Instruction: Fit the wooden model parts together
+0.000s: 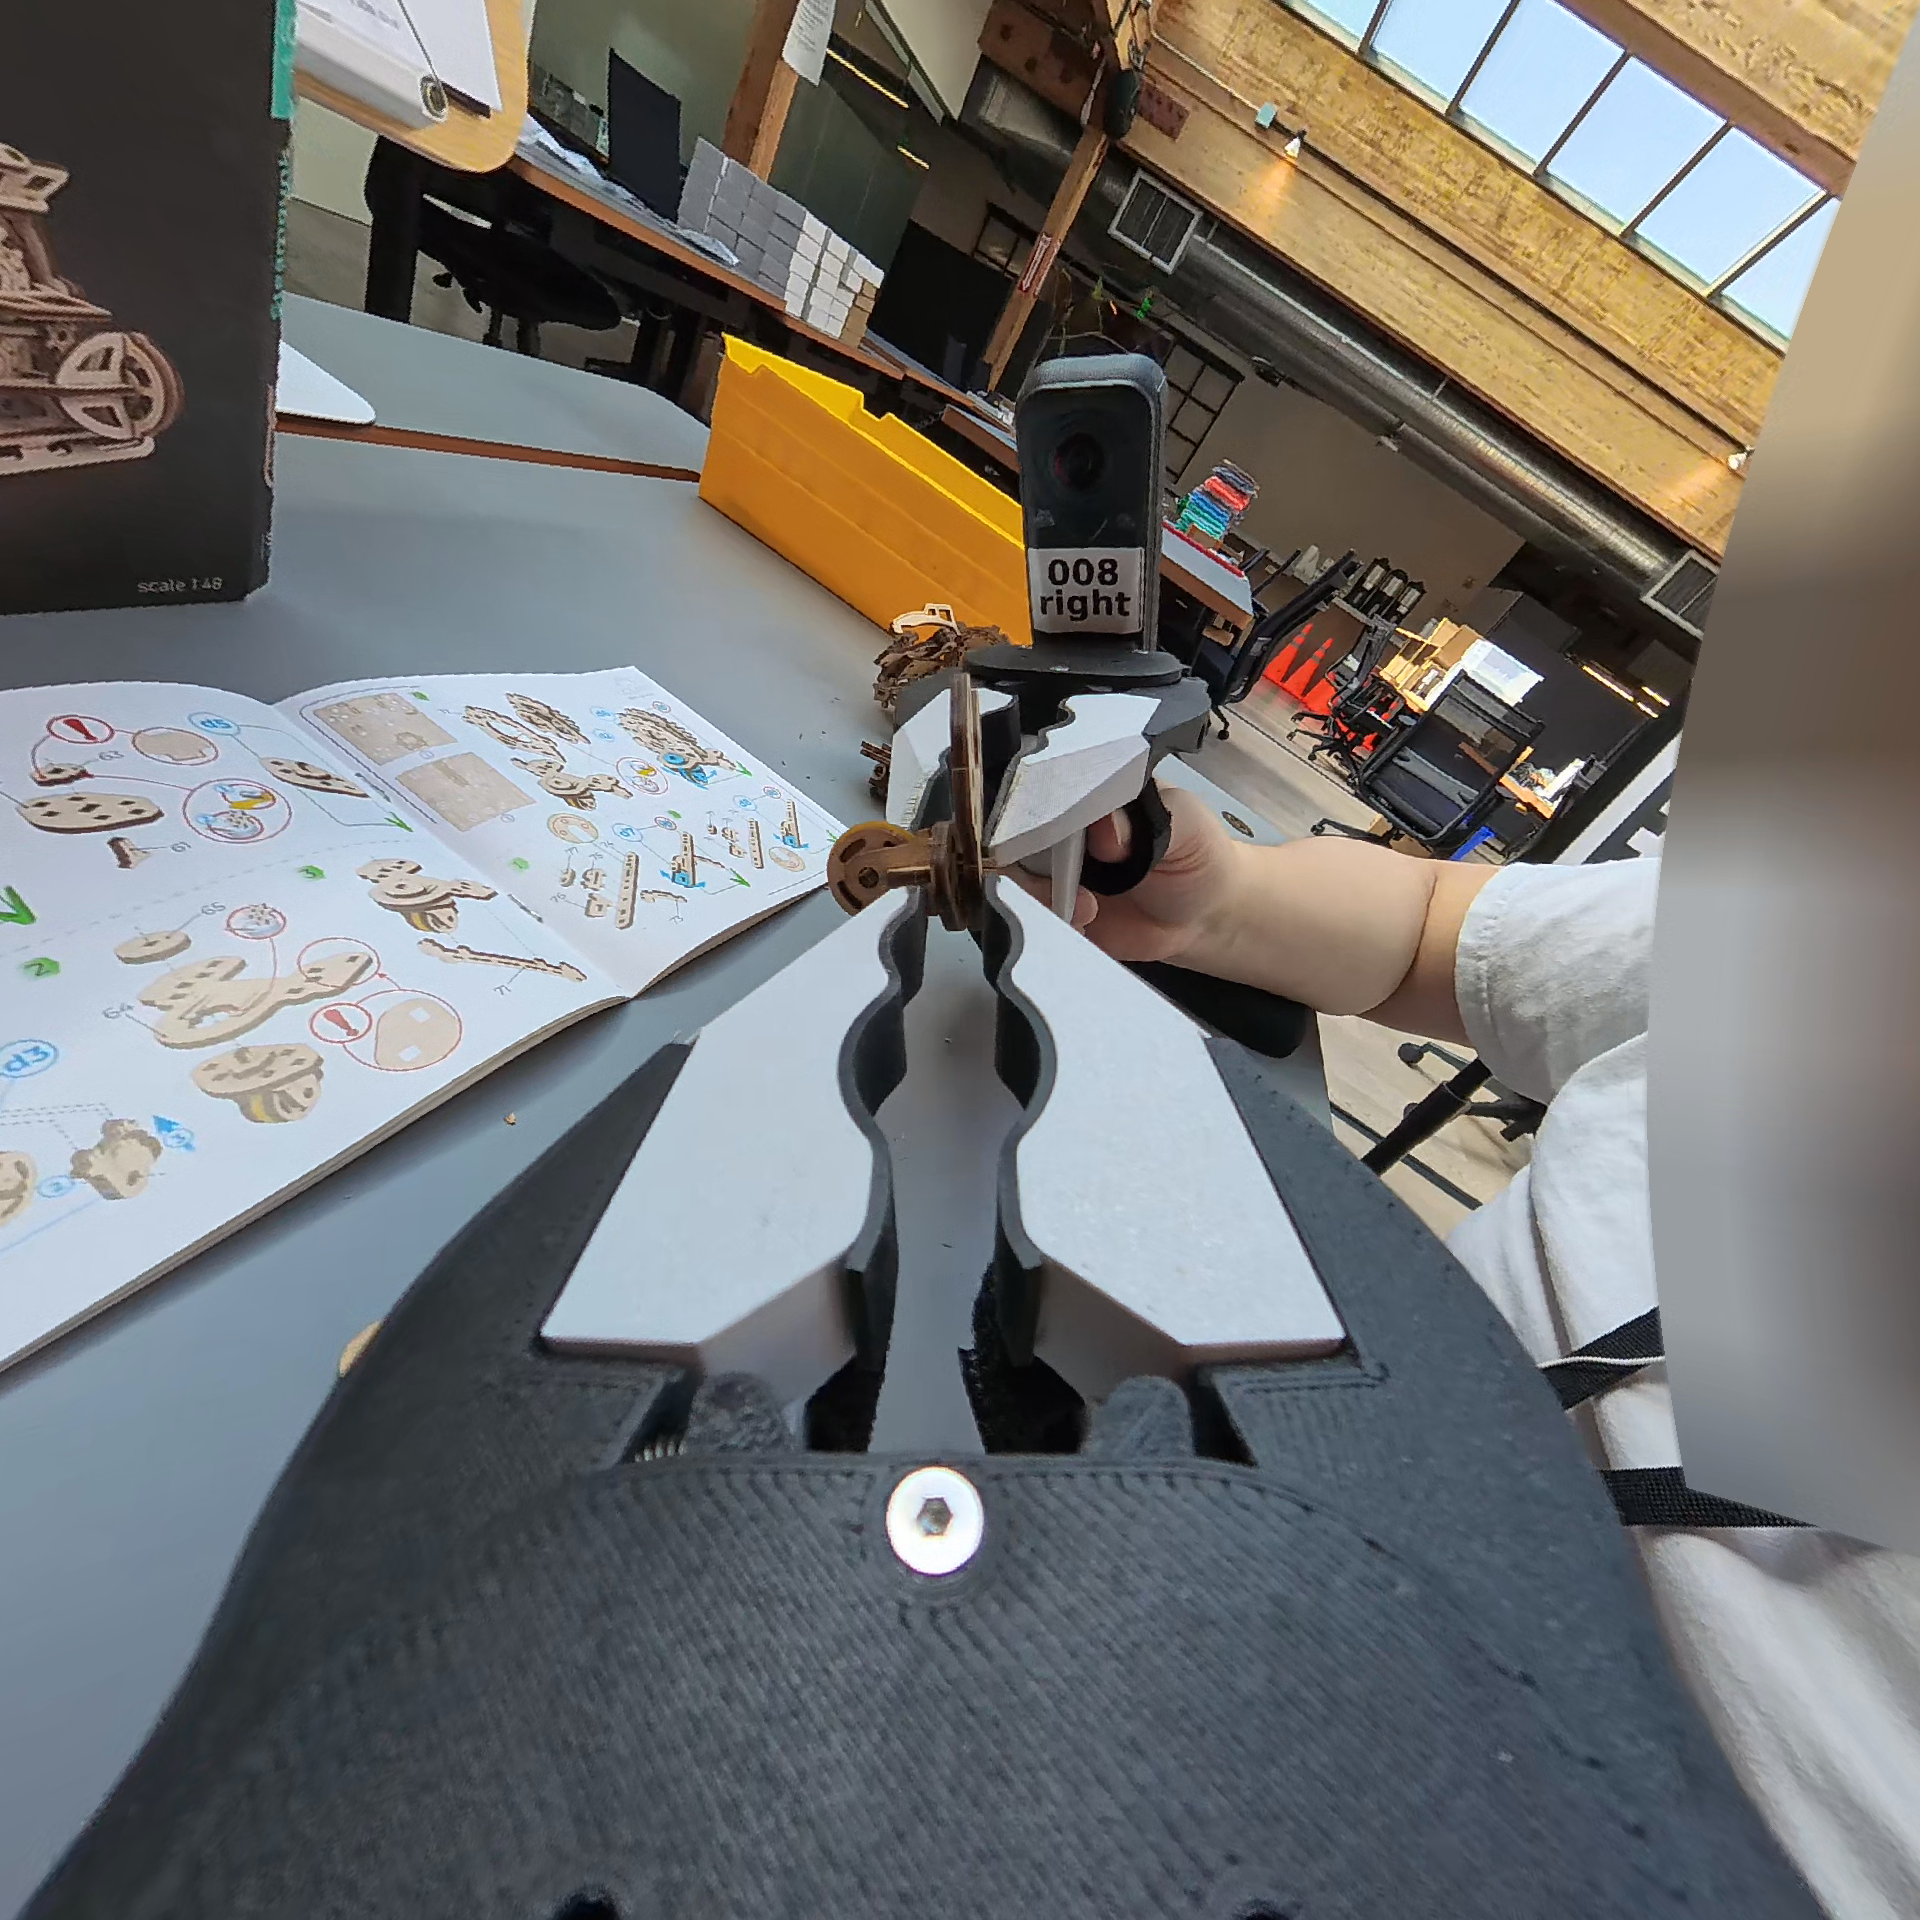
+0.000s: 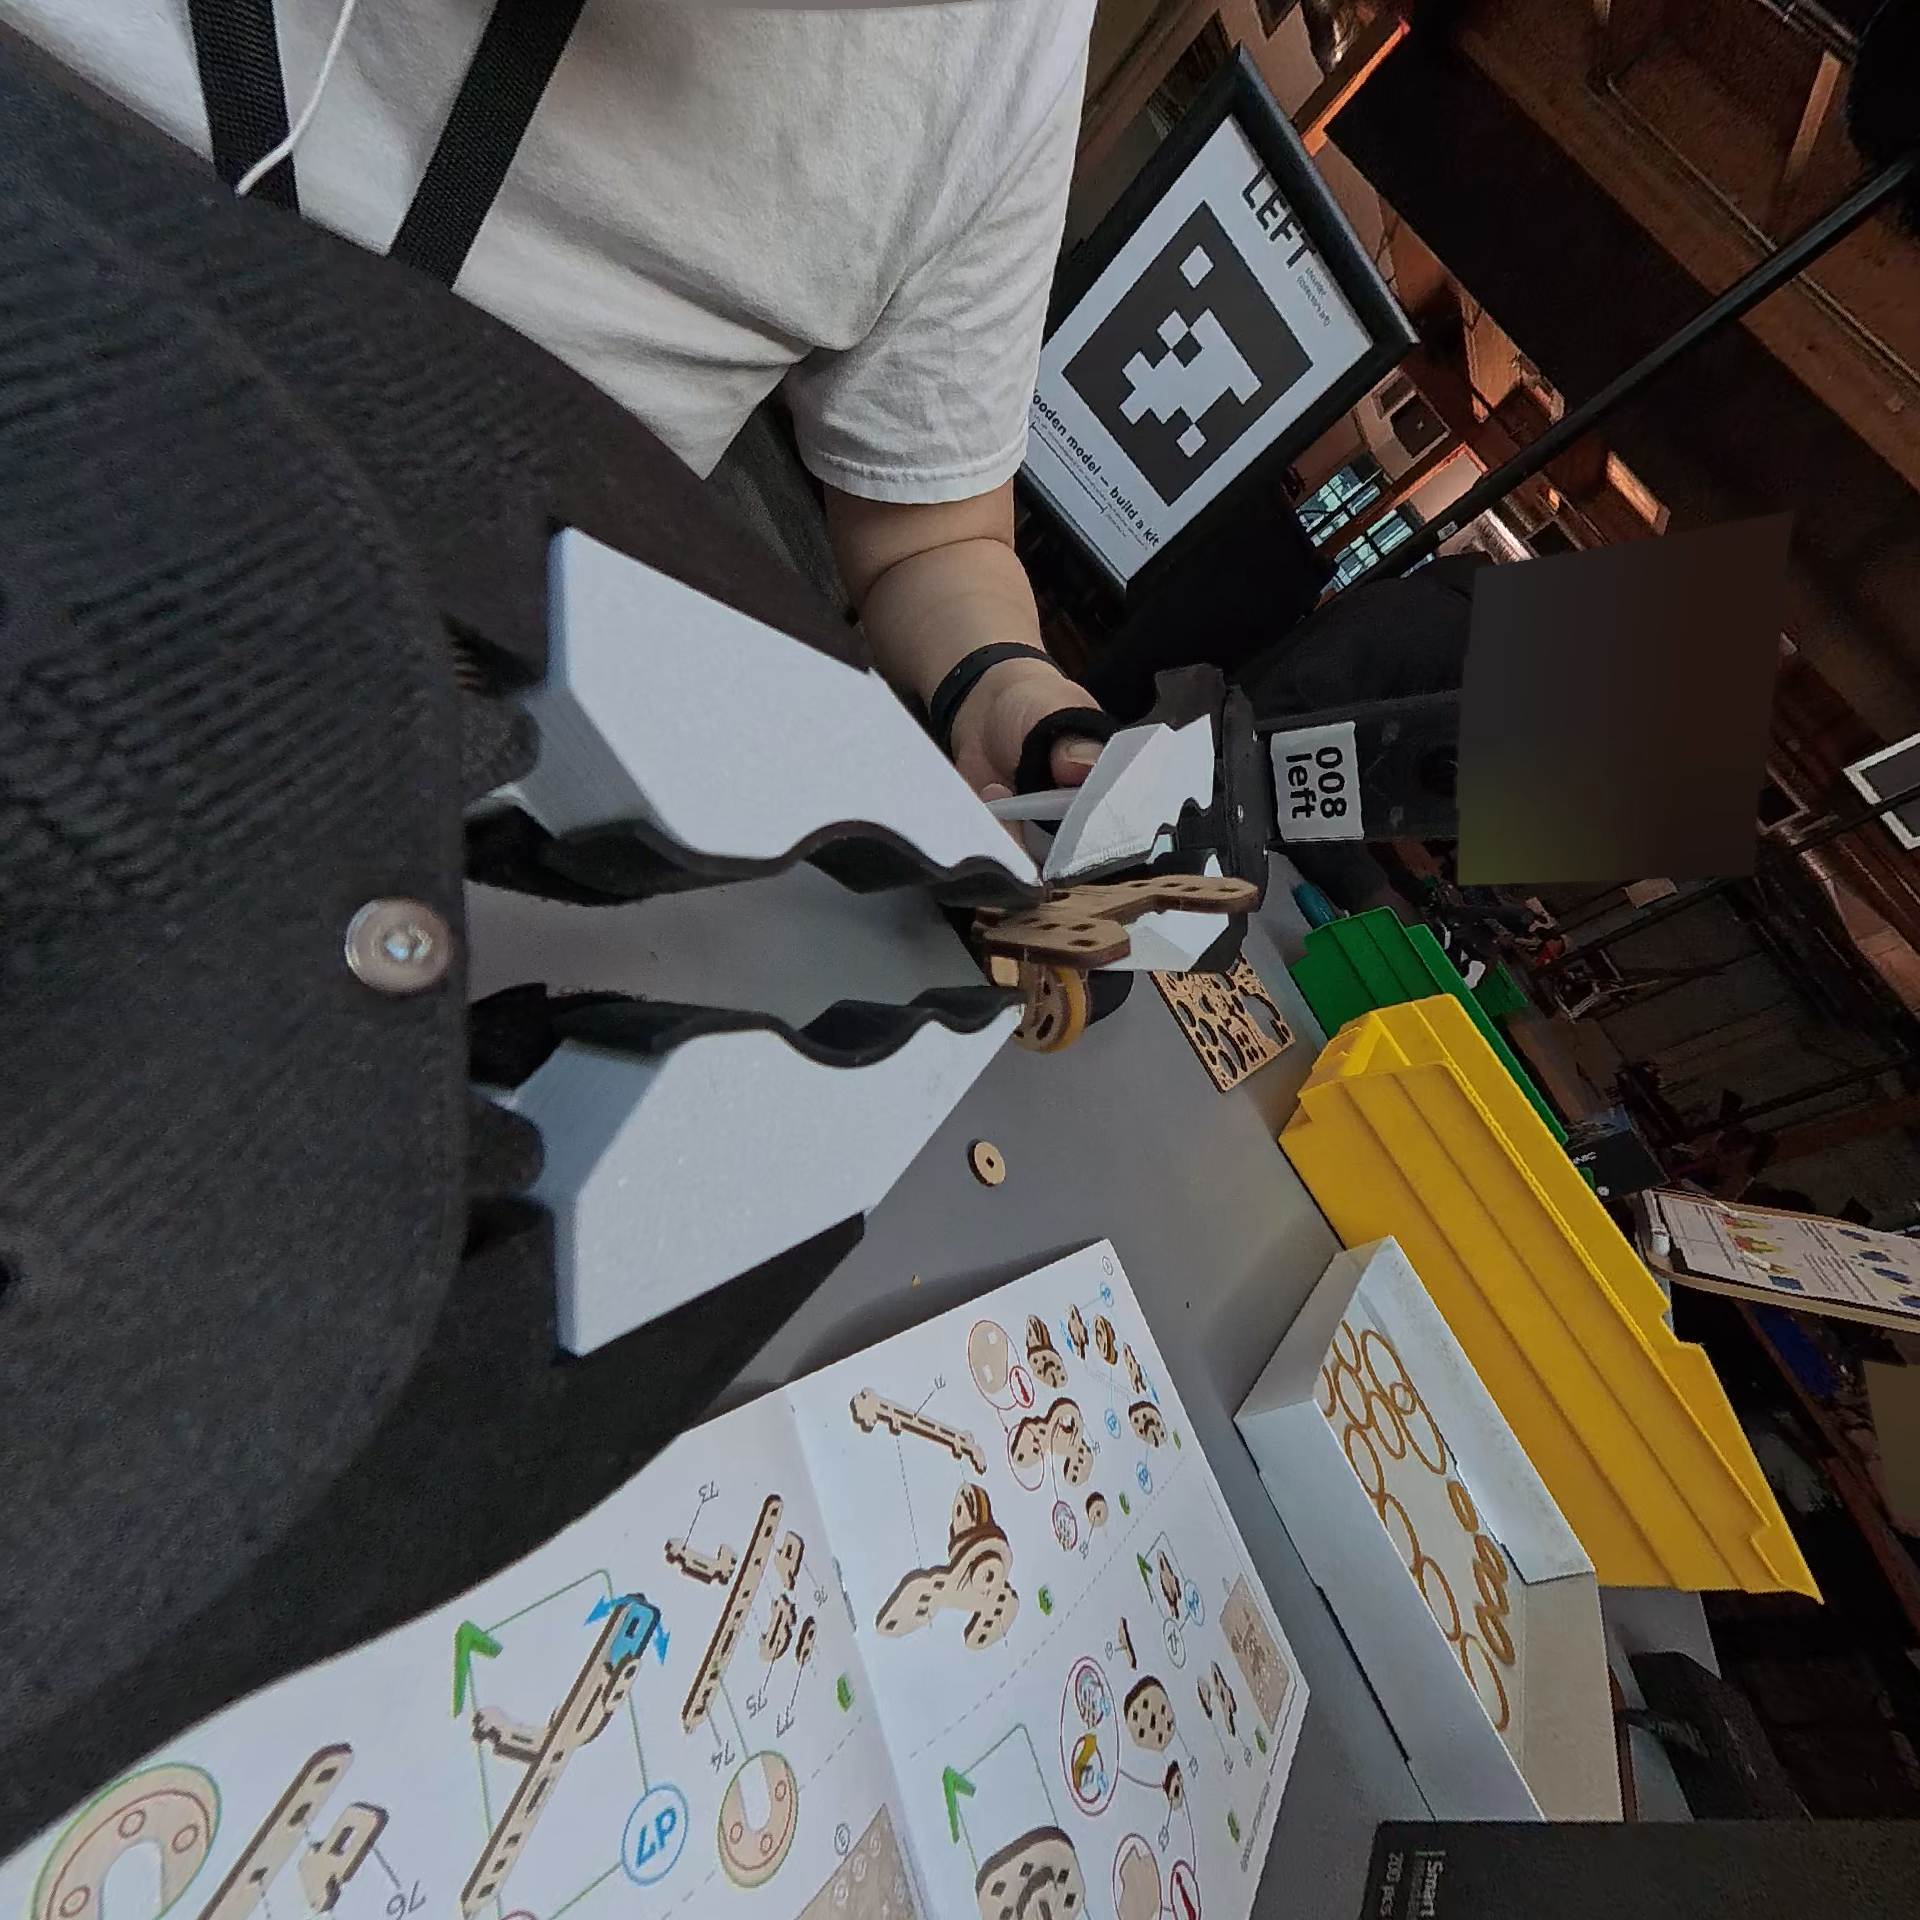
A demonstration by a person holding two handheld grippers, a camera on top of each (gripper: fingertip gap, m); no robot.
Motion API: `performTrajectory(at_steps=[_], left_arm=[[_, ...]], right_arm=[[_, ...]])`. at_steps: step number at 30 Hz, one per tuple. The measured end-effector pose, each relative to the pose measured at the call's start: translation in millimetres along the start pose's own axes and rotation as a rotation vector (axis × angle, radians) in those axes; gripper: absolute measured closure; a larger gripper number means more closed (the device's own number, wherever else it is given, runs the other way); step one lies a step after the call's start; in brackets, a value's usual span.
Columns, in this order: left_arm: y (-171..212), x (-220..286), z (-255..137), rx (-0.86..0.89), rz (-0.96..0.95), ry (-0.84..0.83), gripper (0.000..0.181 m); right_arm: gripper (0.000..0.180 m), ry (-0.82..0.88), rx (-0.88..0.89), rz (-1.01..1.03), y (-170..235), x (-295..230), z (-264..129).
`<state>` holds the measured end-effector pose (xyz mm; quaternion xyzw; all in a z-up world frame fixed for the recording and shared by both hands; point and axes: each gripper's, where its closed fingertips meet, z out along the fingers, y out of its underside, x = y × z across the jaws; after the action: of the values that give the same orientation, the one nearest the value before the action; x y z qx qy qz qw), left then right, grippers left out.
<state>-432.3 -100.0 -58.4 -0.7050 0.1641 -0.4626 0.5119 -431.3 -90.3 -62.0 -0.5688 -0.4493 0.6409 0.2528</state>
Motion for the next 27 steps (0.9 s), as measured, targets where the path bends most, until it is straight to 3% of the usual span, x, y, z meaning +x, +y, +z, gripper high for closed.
performTrajectory(at_steps=[13, 23, 27], left_arm=[[-0.7, 2.0, -2.0, -0.012, 0.03, -0.013, 0.177], [3.4, 2.8, -0.5, -0.007, -0.118, 0.085, 0.177], [3.3, -2.8, -1.2, -0.005, -0.108, 0.051, 0.167]], right_arm=[[0.167, 0.001, 0.006, -0.008, 0.5, -3.1, 1.3], [0.167, -0.076, 0.002, 0.154, 3.0, 0.1, -1.0], [0.167, -0.106, 0.007, 0.237, 3.3, 1.2, -2.5]])
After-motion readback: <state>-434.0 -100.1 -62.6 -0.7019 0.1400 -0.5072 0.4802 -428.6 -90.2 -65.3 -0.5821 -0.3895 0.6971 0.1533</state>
